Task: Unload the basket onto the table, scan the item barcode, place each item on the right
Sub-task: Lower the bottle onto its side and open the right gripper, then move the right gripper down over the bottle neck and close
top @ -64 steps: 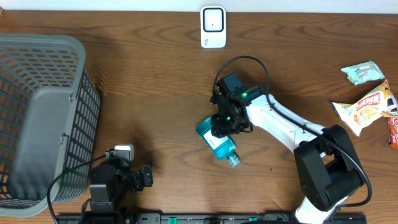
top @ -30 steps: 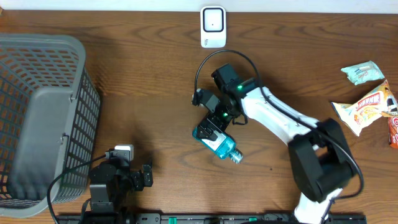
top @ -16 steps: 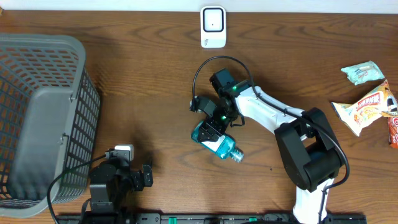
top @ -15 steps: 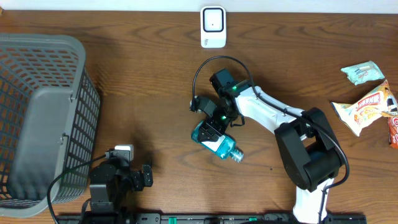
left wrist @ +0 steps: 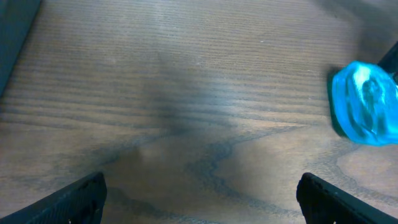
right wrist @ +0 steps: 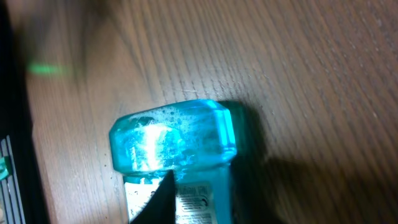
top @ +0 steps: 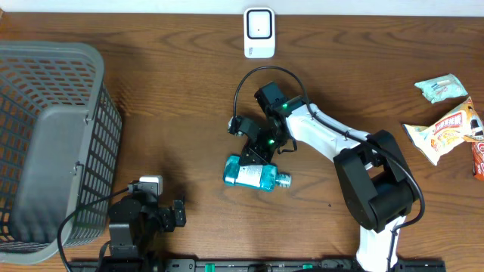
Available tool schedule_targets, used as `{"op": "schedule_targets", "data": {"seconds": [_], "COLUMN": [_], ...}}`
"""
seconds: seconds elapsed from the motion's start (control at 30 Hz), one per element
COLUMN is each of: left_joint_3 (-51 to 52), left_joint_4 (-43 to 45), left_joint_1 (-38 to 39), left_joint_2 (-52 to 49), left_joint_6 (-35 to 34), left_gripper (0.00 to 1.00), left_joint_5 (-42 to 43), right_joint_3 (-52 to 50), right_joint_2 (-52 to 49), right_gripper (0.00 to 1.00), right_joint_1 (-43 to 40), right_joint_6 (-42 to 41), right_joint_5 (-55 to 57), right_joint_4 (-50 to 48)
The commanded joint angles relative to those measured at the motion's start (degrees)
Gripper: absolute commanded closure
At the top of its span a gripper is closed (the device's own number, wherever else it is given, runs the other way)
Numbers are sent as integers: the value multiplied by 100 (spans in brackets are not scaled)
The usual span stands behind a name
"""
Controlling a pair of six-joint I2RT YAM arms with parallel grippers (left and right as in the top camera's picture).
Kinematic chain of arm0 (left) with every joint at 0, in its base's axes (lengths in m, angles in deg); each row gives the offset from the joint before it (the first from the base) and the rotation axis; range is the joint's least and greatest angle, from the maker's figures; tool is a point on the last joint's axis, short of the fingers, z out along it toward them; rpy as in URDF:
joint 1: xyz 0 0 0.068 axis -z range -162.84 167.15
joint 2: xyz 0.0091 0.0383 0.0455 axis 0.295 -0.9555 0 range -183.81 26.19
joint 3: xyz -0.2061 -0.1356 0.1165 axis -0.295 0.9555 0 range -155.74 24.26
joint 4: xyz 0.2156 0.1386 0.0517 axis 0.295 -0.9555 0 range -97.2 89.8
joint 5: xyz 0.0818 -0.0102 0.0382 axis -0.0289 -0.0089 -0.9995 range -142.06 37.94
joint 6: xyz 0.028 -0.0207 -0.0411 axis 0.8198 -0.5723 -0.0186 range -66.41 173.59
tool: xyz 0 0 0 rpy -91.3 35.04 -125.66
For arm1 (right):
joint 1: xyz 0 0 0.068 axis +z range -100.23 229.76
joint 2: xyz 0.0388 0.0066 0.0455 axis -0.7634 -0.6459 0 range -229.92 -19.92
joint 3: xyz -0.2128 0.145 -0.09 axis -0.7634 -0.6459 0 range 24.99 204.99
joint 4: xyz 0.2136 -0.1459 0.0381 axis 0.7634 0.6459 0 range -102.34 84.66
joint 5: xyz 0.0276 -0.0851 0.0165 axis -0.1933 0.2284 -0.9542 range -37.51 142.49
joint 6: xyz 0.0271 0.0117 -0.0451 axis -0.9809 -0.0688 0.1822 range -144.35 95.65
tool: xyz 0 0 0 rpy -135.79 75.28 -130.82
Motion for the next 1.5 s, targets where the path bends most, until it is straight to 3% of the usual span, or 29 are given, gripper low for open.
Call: {"op": "schedule_targets", "data": {"seconds": [0.0,0.03,0.13,0.2,0.27,0.43,0.6,0.7,0.77,0.83,0.9,0.97,1.0,1.1,1.2,1.33,1.47], "left_joint_3": [31,31,31,31,31,31,31,31,31,31,31,31,31,31,31,31,31], "left_joint_4": [-66,-66,-68,-66,-68,-68,-68,-68,-66,-68,-68,-66,-68,-68,-68,-68,-68], "left_joint_1": [2,2,2,2,2,2,2,2,2,2,2,2,2,2,2,2,2], "left_joint_2": [9,9,9,9,9,9,9,9,9,9,9,9,9,9,9,9,9], "left_joint_6": [57,57,57,57,57,57,57,57,57,57,57,57,57,57,57,57,57], "left_gripper": [2,2,2,2,2,2,2,2,2,2,2,2,2,2,2,2,2], "left_joint_5": [9,9,9,9,9,9,9,9,9,9,9,9,9,9,9,9,9], "right_joint_3": [39,52,81,299,986,2280,2636,2616,2616,2616,2614,2575,2559,2524,2514,2500,2424], "right_joint_2": [-105,-105,-103,-103,-103,-103,-103,-103,-103,-103,-103,-105,-105,-105,-105,-127,-186], "right_gripper": [90,86,35,23,1,1,1,1,1,4,30,8,4,1,12,6,2], "right_joint_1": [-22,-22,-22,-22,-22,-22,-50,-46,-17,4,46,125,168,310,420,525,538], "right_joint_6": [111,111,-33,-254,-264,-1449,-5606,-7770,-8583,-8675,-8620,-9152,-9355,-9842,-11171,-12187,-12594], "right_joint_5": [286,291,533,942,1279,1939,2549,1843,1169,1027,1543,1534,1456,1484,1565,1947,2144], "right_joint_4": [94,118,125,391,1298,2682,2990,3049,3018,2839,2852,2931,2968,3357,4210,4671,4697]}}
